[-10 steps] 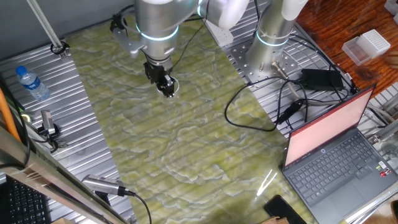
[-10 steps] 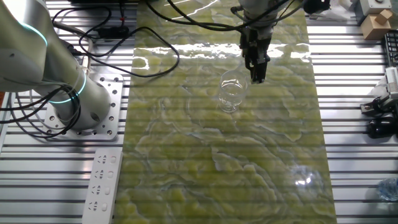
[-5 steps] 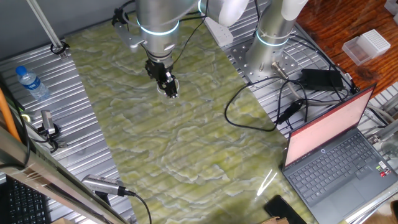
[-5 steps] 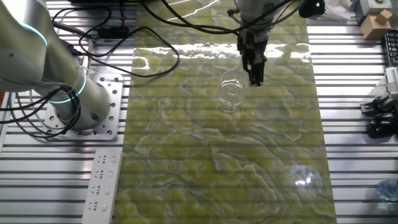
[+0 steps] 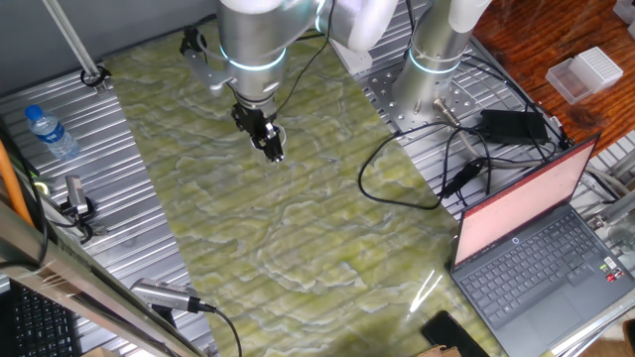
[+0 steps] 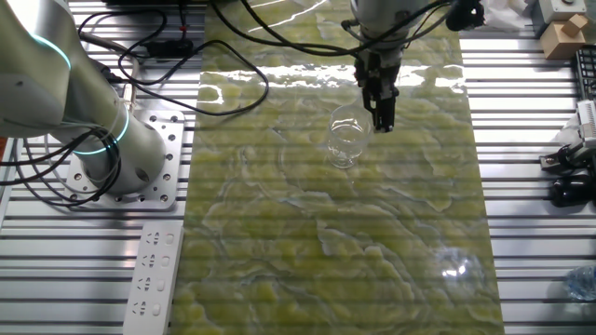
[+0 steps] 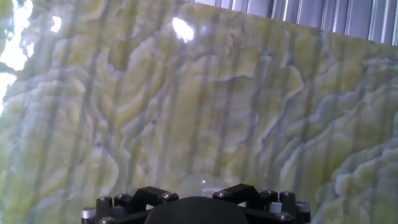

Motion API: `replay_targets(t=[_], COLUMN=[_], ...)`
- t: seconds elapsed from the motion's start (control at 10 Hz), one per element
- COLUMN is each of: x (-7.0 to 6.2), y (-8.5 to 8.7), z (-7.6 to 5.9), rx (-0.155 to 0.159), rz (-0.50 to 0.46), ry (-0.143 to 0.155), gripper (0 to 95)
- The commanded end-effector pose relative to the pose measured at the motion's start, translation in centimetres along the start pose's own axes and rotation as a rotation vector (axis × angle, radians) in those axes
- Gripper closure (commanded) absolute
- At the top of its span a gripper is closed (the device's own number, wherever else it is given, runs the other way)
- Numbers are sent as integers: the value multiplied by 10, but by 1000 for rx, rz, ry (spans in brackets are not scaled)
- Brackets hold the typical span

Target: Pick up the cup

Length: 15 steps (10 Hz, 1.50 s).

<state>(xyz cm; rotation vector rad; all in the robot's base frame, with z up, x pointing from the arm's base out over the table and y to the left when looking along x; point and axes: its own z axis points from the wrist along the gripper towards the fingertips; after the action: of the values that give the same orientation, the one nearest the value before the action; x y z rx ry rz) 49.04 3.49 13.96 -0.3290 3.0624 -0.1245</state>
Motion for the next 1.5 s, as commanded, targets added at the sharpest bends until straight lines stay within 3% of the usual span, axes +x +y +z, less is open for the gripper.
replay_targets(t=[0.1,0.3,0.4,0.6,0.8,1.1,1.5], x=[1,0,0,1,3,7,11], y=[0,-3,-3,-4,-3,-2,-3], z=[0,-1,-2,-2,-1,1,14], rx=[17,32,20,3,-34,-31,-12], rz=[-7,-8,33,17,13,10,10], ry=[2,0,1,2,-4,-11,-25], gripper=[0,0,0,0,0,0,0])
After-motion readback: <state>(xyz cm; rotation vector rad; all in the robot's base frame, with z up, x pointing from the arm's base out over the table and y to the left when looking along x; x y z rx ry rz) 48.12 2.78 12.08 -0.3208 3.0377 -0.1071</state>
